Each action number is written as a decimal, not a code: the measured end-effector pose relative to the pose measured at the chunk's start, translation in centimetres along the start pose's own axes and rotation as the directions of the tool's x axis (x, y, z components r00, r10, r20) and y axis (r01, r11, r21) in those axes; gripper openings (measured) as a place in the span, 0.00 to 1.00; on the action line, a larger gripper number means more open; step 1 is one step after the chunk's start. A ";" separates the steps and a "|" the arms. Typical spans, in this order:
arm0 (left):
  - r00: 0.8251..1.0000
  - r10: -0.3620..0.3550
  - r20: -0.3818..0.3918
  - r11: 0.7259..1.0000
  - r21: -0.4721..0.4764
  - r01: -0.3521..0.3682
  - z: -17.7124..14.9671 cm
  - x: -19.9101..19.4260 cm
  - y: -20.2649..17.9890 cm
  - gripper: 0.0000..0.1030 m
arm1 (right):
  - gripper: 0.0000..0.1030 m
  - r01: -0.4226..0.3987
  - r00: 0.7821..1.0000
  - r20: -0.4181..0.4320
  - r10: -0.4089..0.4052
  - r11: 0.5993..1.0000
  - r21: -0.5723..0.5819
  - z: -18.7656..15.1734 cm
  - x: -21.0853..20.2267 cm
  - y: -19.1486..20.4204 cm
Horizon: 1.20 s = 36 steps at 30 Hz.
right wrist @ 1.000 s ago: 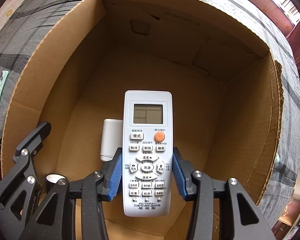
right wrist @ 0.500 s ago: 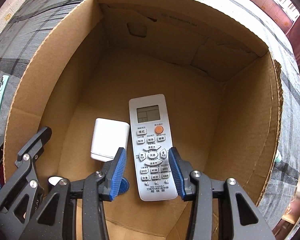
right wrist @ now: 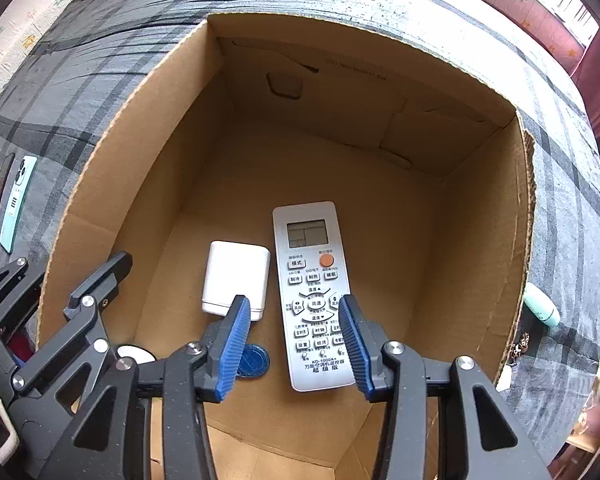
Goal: Organize rigid objects
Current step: 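Lower the remote into the box and open the right tool, then withdraw the right tool toward the mint-green tube and keychain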
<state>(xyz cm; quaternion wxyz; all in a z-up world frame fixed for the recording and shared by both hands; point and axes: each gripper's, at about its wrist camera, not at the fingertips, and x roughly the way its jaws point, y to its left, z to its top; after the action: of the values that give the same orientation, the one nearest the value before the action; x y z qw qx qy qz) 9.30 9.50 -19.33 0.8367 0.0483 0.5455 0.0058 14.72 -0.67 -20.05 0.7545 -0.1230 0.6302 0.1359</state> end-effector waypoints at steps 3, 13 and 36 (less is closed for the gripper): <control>1.000 0.003 0.000 1.000 0.001 -0.003 0.0 0.0 0.0 0.13 | 0.54 0.006 1.000 0.022 -0.006 1.000 -0.008 -0.2 -0.8 0.1; 1.000 0.009 -0.002 1.000 0.001 -0.009 0.1 0.0 -0.1 0.13 | 0.75 0.021 0.996 0.092 -0.019 1.000 -0.012 -0.9 -4.5 -0.5; 1.000 0.008 -0.005 1.000 -0.003 -0.008 0.1 0.2 -0.1 0.13 | 1.00 0.016 0.975 0.217 -0.041 0.993 0.120 -3.0 -11.5 -9.5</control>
<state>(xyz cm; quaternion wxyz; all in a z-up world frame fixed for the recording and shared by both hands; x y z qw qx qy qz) 9.44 9.41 -19.49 0.8355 0.0490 0.5472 0.0100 13.47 -11.22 -9.13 0.8272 -0.0718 0.5482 0.1005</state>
